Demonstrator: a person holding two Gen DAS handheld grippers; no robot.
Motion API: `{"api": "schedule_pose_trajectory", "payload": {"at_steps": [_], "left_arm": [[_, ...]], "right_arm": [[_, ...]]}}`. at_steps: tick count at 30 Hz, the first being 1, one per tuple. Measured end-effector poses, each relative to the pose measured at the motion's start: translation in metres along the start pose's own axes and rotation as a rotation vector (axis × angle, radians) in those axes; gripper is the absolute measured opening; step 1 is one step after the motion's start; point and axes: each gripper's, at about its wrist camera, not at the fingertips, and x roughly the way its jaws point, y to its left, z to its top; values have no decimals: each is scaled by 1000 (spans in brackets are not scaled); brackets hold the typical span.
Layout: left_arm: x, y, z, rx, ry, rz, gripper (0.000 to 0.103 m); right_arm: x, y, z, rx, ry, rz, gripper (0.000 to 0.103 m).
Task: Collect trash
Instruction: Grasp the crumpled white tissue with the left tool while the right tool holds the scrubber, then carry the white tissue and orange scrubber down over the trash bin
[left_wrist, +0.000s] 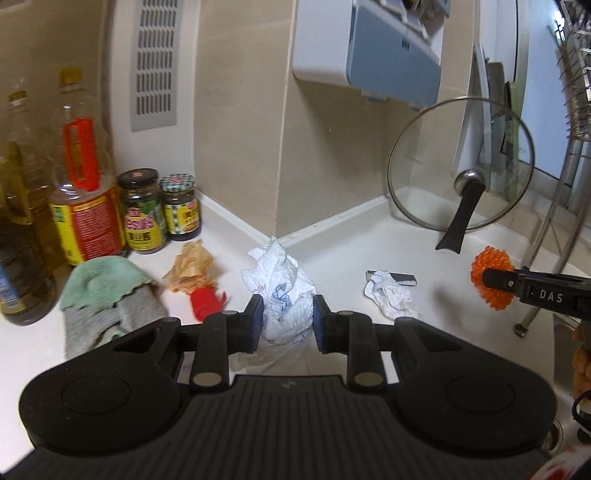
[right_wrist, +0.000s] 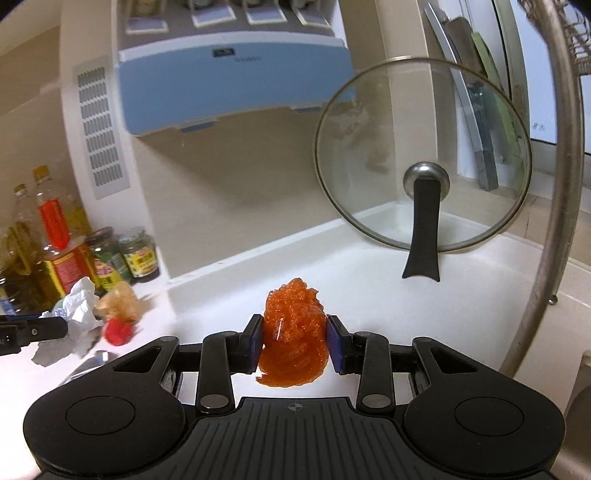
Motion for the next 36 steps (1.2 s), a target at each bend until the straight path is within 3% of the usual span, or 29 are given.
{"api": "schedule_pose_trajectory", "payload": {"at_steps": [11, 20, 28, 36], "left_arm": [[-100, 25, -33, -40, -39, -8, 25], [-173, 44, -75, -54, -38, -24, 25], [-212, 56, -125, -68, 28, -57, 25], [-216, 62, -180, -115, 149, -48, 25]], "right_arm": [[-74, 48, -28, -4, -20, 45, 37], [-139, 88, -71, 31, 12, 105, 37], [-175, 119, -123, 70, 116, 142, 37], [-172, 138, -178, 39, 279, 187, 37]]}}
